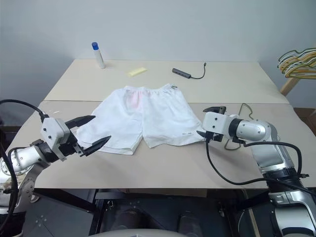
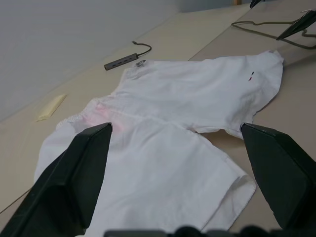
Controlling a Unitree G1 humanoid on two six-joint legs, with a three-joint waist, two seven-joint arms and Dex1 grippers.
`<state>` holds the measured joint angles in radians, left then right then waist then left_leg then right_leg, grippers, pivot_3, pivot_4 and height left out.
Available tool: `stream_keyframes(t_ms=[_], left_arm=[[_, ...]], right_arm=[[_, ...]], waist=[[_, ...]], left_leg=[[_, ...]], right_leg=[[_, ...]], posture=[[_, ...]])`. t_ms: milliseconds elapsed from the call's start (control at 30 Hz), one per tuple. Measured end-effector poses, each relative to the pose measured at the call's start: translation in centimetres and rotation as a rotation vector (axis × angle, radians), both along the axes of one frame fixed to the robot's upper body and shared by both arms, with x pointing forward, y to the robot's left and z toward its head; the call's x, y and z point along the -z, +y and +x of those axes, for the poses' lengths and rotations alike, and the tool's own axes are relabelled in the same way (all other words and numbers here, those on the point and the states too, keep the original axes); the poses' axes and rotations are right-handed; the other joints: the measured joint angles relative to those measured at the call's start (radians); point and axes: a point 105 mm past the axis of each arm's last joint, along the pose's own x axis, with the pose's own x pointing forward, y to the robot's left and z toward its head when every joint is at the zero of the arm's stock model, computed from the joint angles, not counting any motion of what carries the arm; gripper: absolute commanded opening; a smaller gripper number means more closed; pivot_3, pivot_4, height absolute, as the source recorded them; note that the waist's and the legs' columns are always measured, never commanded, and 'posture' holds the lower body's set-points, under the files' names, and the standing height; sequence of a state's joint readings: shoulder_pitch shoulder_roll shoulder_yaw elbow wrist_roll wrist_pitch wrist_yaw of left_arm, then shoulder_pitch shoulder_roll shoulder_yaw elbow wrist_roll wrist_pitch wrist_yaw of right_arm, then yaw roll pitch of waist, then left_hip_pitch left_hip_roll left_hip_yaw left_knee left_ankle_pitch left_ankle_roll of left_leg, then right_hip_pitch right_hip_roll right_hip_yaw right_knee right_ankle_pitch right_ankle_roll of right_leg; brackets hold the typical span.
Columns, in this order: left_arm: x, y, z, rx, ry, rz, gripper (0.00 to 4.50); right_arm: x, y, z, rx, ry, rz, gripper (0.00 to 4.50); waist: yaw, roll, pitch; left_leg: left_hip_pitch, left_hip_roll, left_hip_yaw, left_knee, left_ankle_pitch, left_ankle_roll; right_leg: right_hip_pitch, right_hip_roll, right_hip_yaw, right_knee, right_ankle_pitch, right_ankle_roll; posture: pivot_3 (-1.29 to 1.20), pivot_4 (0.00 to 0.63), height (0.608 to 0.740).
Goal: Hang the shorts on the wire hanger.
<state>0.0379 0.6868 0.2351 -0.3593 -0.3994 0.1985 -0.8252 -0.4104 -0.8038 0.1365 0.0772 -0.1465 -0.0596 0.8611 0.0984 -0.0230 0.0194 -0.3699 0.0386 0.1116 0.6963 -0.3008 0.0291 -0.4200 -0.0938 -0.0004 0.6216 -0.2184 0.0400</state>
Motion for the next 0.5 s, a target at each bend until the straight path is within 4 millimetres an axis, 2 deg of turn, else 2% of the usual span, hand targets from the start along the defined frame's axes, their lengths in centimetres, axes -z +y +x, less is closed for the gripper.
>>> stream_keyframes(t_ms=[133, 300, 500], left_arm=[[0.0, 0.0, 0.1, -0.002, 0.019, -0.023, 4.50], [-1.0, -0.4, 0.4, -0.009, -0.011, -0.050, 4.50], [-0.9, -0.6, 0.6, -0.012, 0.000, -0.048, 4.50]], right_arm=[[0.0, 0.0, 0.0, 0.001, -0.001, -0.003, 4.47], [0.0, 0.0, 0.0, 0.001, -0.002, -0.007, 4.47], [-0.2, 0.2, -0.1, -0.007, -0.013, -0.007, 4.47]], waist=[[0.000, 0.000, 0.000], [0.000, 0.000, 0.000], [-0.001, 0.000, 0.000]], left_leg=[[0.000, 0.000, 0.000, 0.000, 0.000, 0.000], [0.000, 0.000, 0.000, 0.000, 0.000, 0.000], [0.000, 0.000, 0.000, 0.000, 0.000, 0.000]], right_leg=[[0.000, 0.000, 0.000, 0.000, 0.000, 0.000], [0.000, 0.000, 0.000, 0.000, 0.000, 0.000], [0.000, 0.000, 0.000, 0.000, 0.000, 0.000]], posture=[[0.20, 0.000, 0.740], [0.19, 0.000, 0.740], [0.16, 0.000, 0.740]])
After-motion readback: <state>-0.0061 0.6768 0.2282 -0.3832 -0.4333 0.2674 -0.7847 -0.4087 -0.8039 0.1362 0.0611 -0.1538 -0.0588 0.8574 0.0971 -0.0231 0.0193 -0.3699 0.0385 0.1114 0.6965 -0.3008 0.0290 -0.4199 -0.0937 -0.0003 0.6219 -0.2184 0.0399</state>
